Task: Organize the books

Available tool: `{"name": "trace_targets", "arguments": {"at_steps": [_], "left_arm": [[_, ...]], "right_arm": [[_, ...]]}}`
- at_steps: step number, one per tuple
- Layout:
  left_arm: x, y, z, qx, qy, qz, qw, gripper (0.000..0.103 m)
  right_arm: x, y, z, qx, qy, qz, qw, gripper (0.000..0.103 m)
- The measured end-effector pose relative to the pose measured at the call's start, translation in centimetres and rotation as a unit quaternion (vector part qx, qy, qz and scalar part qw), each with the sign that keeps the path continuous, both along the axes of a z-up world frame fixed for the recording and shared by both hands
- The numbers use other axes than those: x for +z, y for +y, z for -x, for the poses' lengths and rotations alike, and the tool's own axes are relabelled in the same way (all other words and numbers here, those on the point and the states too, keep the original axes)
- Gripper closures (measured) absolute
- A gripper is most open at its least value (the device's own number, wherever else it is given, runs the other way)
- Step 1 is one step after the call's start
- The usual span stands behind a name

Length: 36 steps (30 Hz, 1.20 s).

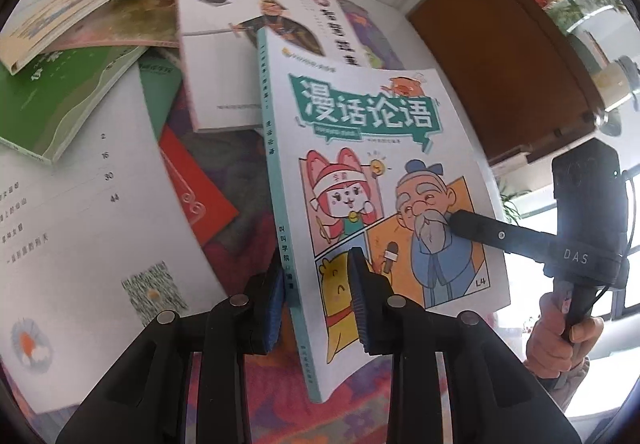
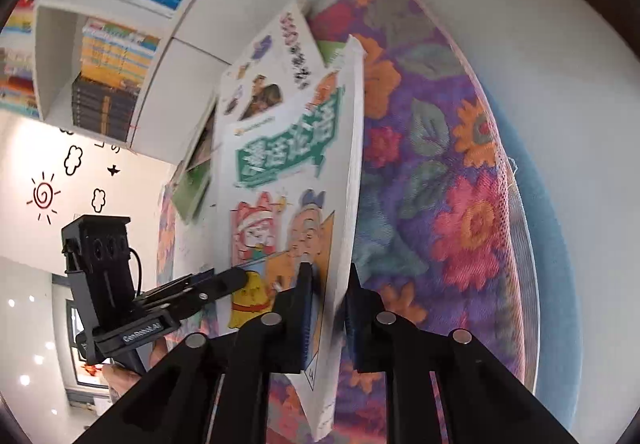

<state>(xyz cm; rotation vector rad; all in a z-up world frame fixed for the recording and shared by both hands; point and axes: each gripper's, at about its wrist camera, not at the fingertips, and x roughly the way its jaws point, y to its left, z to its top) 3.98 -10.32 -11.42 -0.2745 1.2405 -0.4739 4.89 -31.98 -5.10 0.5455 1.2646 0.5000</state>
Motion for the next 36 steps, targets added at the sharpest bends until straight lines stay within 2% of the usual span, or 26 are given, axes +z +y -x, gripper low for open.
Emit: {"name": "trace_targets", "arguments": {"at_steps": [8, 18, 29, 36], "left_arm": [[2.4, 0.3, 0.9, 0.004, -0.026, -0.002, 0.9997, 0.077], [3.4, 2.1, 3.0, 0.006, -0.036, -0.003, 0.9993, 0.077], [6.3, 7.0, 5.0, 0.032, -0.068, 0.008, 0.9971, 0.077], [8.2, 12.2, 6.1, 0.062, -0.088, 0.025, 0.9939, 0.077]], "right_arm": [[3.0, 1.5, 2.1, 0.014, -0.030, 0.039, 0.999, 0.088], [3.3, 4.3, 3.7, 0.025, -0.029, 0.059, 0.998, 0.088], [6.8, 9.2, 5.6, 0.049, -0.074, 0.063, 0.994, 0.087], [8.3, 13.8, 6.0, 0.070, -0.097, 0.065, 0.991, 0.087]]}}
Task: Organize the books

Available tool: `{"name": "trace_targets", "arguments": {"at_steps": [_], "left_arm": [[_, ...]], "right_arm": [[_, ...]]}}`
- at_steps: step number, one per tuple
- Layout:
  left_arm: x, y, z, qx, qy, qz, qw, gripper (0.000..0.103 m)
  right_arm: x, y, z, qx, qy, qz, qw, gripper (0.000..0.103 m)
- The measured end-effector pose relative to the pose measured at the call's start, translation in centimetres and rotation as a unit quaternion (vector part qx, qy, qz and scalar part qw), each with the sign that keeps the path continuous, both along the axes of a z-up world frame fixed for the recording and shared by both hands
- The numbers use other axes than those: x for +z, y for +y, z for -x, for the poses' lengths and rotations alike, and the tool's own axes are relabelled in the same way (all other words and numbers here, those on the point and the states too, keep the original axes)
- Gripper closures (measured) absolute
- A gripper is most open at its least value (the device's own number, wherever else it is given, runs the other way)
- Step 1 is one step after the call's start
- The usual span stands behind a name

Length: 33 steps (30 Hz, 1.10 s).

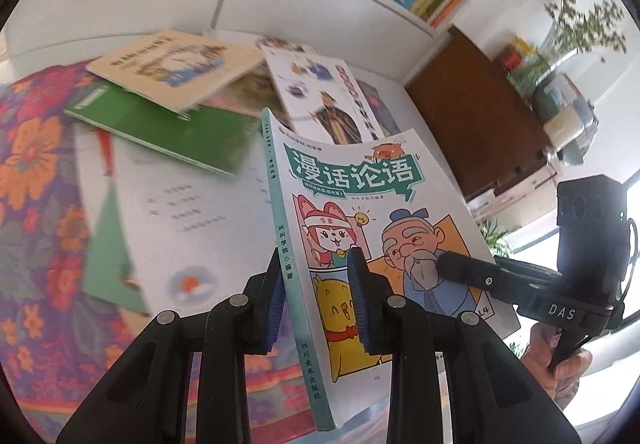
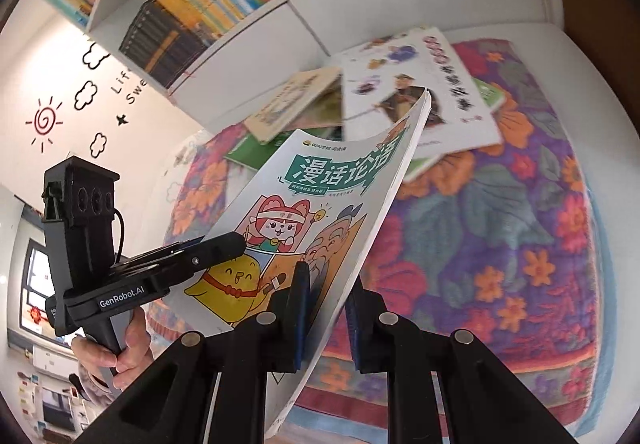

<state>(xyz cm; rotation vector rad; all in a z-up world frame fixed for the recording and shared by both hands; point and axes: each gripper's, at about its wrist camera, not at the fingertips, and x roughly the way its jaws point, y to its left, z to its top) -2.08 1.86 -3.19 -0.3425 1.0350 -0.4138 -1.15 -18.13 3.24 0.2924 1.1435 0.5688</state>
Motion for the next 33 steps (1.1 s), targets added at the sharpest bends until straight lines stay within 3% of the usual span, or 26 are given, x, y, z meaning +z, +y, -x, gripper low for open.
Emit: {"name": "trace_targets", "arguments": {"at_steps": [9, 16, 22, 26, 33], "left_arm": [[1.8, 9.4, 0.6, 0.062, -0.026, 0.008, 0.9977, 0.077], [2.5, 18.2, 1.6, 0.124, -0.043, -0.007, 0.9913, 0.077], [0.2, 25.1, 2.6, 0.172, -0.031, -0.026, 0.9842, 0.077], [-2.7, 29.6, 3.3, 0.206, -0.007, -0.020, 0.9784, 0.077], [-7.2, 32.8, 4.7, 0.228, 0.034, 0.003, 0.9730, 0.078]], "right_arm": [[1.8, 9.3, -1.1, 0.045, -0.033, -0.011, 0.998, 0.086], [1.3, 18.1, -2.3, 0.094, -0.039, -0.027, 0.994, 0.085], [-1.0, 26.3, -2.7, 0.140, -0.034, -0.024, 0.989, 0.085], [-4.1, 30.9, -3.0, 0.163, -0.003, -0.029, 0.986, 0.085], [-9.7, 35.3, -2.4, 0.198, 0.053, -0.027, 0.978, 0.084]]}}
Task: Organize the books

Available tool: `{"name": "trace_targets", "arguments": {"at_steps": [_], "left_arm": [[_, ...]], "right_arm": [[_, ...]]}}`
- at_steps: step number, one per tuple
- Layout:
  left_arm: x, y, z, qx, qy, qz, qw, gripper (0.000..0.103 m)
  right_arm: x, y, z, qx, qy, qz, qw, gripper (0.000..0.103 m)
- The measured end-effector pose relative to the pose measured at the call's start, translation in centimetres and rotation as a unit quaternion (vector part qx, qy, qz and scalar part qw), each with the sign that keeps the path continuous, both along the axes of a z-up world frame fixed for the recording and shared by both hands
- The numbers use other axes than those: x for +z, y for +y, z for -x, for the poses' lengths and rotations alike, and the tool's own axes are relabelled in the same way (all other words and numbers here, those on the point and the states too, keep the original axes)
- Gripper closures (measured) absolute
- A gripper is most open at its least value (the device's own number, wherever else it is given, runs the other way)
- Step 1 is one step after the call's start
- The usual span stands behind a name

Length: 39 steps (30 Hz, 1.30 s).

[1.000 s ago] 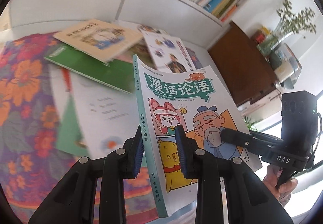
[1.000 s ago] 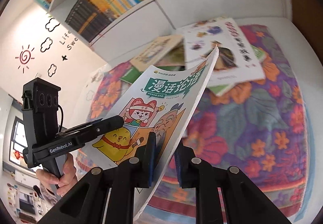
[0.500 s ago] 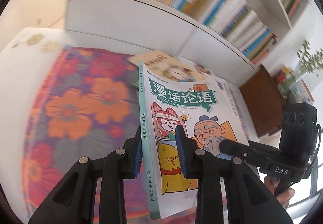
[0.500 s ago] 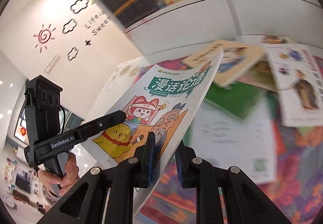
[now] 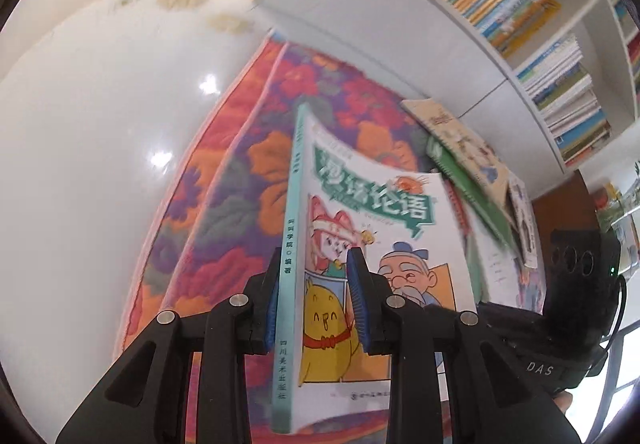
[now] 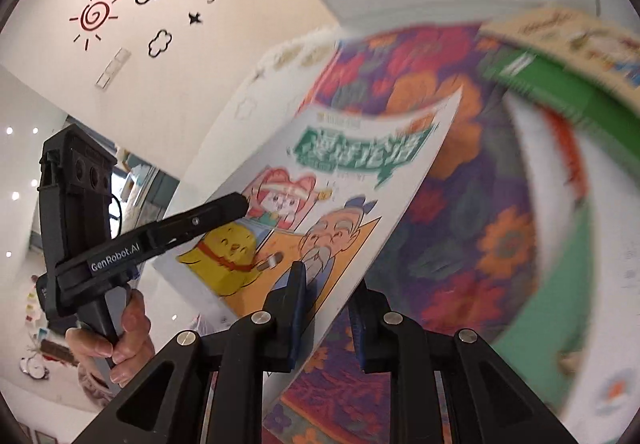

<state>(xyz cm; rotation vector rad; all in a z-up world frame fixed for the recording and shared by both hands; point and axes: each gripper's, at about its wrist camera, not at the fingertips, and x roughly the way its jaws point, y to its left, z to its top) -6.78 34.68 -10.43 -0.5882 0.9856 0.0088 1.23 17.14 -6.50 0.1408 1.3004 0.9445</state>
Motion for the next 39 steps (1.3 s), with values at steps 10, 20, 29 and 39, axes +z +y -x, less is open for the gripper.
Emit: {"name": "trace_targets", "arguments": {"at_steps": [10, 20, 29, 39], "left_arm": [[-1.6, -0.7, 0.5, 0.005, 0.040, -0.058, 0.9975, 0.076], [-1.3, -0.7, 1.1, 0.030, 0.064, -0.135, 0.9884, 0.067], [-1.3, -1.0, 1.2, 0.036, 0.071, -0.160, 0.9840, 0.067], [-1.3, -0.7, 1.0, 0.048, 0.072, -0.151, 0.9847, 0.067]], "right_arm": [[-3.2, 0.4, -0.7, -0.011, 0.042, 0.018, 0.999, 0.083], [-2.5, 1.4, 0.7, -0.008, 0.035, 0.032, 0.999, 0.077], [-2.7, 2.0, 0.8, 0.007, 0.031, 0.020, 0.999, 0.066], [-2.9, 2.7, 0.5, 0.001, 0.059, 0.009, 0.998, 0.058]]}}
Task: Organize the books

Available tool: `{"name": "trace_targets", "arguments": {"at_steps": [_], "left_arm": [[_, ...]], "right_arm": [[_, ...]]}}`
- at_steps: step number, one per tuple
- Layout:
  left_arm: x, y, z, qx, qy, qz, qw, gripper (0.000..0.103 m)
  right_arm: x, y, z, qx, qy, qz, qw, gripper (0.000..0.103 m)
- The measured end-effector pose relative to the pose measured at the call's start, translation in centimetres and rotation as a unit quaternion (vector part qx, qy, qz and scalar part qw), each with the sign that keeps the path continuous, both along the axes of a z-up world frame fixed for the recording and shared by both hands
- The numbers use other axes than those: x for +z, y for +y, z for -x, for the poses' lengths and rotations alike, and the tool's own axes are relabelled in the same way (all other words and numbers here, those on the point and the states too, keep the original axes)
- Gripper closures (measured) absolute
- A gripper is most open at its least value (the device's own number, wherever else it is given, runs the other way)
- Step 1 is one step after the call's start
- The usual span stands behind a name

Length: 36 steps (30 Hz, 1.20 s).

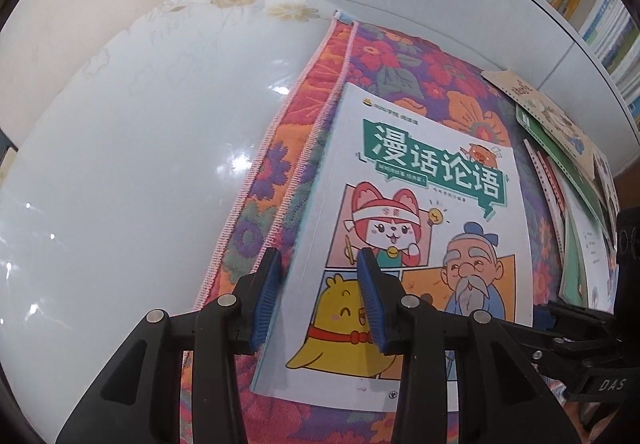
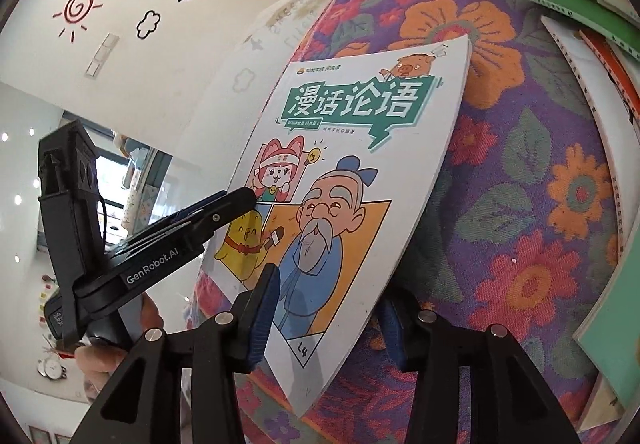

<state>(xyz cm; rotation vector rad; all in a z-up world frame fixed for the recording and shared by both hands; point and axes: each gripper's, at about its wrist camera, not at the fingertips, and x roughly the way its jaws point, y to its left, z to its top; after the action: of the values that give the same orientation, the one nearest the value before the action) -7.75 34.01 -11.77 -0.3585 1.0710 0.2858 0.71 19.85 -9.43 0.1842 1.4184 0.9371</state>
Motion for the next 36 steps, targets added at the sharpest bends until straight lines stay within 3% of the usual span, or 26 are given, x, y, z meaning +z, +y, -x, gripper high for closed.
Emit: {"name": "trace_targets", "arguments": {"at_steps": [8, 15, 19, 27, 36], "left_arm": [[0.5, -0.3, 0.0, 0.009, 0.001, 0.000, 1.0000, 0.067], [2.2, -1.9, -0.3, 0.005, -0.012, 0.000, 0.9999, 0.067], [3.7, -4.1, -0.8, -0.012, -0.024, 0.001, 0.9996, 0.067], [5.8, -11.1, -2.9, -0.068, -0.038, 0.008, 0.9970, 0.067], [5.8, -20.6, -5.6, -0.131, -0.027, 0.010, 0.9909, 0.067]], "right_arm": [[0.1, -2.2, -0.1, -0.017, 0.036, -0.010, 0.999, 0.058], [2.3, -4.8, 0.5, -0.021, -0.019, 0.021, 0.999, 0.058], [3.3, -6.9, -0.1, -0.038, -0.026, 0.014, 0.999, 0.058], [5.6, -12.8, -1.1, -0.083, -0.038, -0.003, 0.996, 0.058], [7.1, -23.3, -3.2, -0.163, -0.043, -0.015, 0.986, 0.058]]}}
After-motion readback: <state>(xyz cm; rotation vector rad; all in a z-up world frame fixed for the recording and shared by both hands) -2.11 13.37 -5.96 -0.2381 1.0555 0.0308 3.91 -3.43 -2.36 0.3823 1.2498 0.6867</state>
